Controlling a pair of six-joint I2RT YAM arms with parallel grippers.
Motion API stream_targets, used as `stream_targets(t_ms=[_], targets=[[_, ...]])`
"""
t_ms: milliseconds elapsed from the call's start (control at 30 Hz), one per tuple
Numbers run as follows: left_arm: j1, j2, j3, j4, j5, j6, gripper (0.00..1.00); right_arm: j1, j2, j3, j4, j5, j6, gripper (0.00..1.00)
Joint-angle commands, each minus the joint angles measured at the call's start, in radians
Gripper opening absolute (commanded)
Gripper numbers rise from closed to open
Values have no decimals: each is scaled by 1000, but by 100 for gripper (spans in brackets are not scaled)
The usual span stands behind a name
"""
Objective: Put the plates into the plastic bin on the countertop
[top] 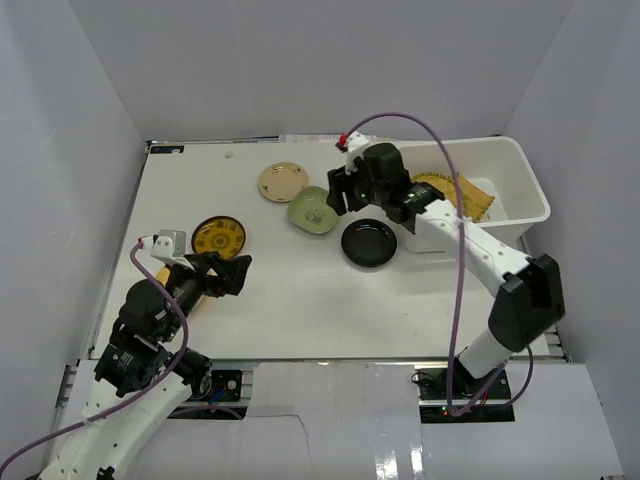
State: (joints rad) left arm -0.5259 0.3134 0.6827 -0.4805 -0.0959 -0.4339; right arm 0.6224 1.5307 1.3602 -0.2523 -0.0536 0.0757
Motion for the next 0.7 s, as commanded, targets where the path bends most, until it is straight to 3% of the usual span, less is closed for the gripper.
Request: stream_targets(t_ms=[0, 67, 200, 533, 667], targets=[[-3, -26, -5, 14, -83, 3, 98, 66, 150, 101, -56, -34, -187, 68], [-3, -42, -17, 11, -116, 1, 98, 83, 212, 140, -64, -23, -241, 77], [-5, -27, -18, 10, -119, -2, 98, 103, 377, 235, -106, -28, -320, 78], [-5, 13, -23, 28, -103, 1, 98, 129, 600, 388, -169, 1, -410, 63], [-3, 12, -23, 29, -105, 1, 98, 140, 664, 459, -200, -3, -413, 50]])
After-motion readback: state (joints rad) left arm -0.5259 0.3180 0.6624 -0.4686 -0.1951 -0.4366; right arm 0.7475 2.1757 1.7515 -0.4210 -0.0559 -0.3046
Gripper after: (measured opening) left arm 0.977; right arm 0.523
